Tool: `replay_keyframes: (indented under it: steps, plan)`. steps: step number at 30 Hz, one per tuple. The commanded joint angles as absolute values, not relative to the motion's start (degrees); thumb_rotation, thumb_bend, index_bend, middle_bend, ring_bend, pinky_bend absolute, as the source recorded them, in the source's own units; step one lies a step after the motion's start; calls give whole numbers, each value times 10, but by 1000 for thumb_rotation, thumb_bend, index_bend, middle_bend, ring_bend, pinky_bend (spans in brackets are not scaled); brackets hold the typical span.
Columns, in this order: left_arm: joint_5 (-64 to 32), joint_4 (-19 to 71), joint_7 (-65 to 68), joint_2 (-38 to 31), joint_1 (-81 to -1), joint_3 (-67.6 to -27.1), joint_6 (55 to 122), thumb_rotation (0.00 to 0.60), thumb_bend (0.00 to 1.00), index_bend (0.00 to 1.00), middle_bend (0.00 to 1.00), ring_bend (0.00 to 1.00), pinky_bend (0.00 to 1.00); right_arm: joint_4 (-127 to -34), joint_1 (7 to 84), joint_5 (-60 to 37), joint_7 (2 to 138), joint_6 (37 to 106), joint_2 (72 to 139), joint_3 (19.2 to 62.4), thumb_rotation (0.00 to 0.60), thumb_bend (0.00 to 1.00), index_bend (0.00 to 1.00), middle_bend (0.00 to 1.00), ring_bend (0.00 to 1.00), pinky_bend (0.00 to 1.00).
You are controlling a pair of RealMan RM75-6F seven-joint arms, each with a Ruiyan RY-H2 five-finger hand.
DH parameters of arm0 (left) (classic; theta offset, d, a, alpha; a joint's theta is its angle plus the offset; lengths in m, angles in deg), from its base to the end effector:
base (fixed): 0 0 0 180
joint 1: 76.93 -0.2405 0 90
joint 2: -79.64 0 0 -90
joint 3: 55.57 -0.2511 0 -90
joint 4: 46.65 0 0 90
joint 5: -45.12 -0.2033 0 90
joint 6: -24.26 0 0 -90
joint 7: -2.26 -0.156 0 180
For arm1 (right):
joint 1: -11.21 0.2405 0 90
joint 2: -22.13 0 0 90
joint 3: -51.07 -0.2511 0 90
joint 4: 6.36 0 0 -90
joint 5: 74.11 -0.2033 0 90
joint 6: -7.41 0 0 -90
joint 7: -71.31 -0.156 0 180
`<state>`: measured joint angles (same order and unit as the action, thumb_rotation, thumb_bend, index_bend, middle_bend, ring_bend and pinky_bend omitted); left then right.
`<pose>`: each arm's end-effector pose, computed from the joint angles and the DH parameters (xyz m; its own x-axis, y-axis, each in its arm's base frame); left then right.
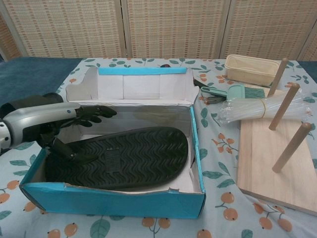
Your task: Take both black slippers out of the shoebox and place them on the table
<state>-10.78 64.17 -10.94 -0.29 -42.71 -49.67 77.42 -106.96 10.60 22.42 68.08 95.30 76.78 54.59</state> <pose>-0.1384 0.2561 -0.0082 0.0789 0.5974 0.7981 0.9854 -0.1678 0.0282 -0.2830 -0.1392 0.1811 0.3670 -0.1064 0.9241 -0.9293 -0.0868 0.3590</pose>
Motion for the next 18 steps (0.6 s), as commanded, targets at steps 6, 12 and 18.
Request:
replay_keyframes:
  steps: [6, 12, 18]
  plan:
    - [41, 656, -185, 24, -346, -514, 711, 600, 348, 103, 34, 1, 86, -1070, 108, 222, 686, 947, 770, 546, 600, 147, 0, 0, 0, 0]
    - [68, 665, -207, 33, -319, -530, 718, 600, 349, 242, 249, 128, 97, -1071, 108, 218, 689, 947, 771, 544, 600, 147, 0, 0, 0, 0]
    - [70, 665, -222, 25, -309, -543, 743, 600, 417, 489, 427, 262, 143, -1071, 108, 216, 691, 946, 771, 543, 600, 150, 0, 0, 0, 0]
